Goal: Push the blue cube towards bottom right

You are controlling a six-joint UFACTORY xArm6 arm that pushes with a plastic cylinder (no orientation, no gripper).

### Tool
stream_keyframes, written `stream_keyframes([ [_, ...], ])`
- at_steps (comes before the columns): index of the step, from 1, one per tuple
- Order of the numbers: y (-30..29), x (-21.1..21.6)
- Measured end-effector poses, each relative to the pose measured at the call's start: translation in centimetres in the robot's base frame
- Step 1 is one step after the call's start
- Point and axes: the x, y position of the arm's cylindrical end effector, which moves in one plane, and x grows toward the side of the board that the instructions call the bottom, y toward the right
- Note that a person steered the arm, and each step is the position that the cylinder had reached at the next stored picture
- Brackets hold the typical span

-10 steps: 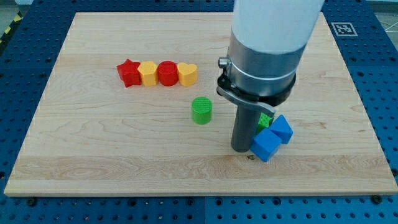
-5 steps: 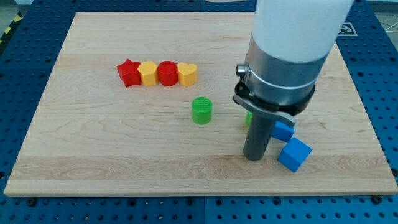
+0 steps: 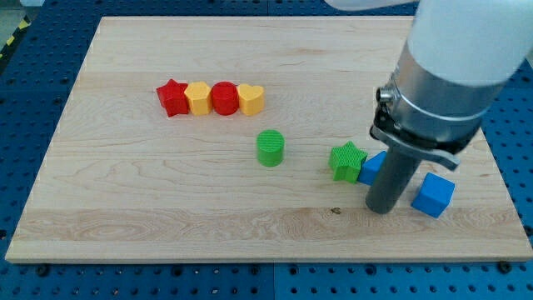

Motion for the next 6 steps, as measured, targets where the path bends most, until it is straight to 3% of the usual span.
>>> stream_keyframes([
  [2,4.1,-0.5],
  [6,6.1,-1.5],
])
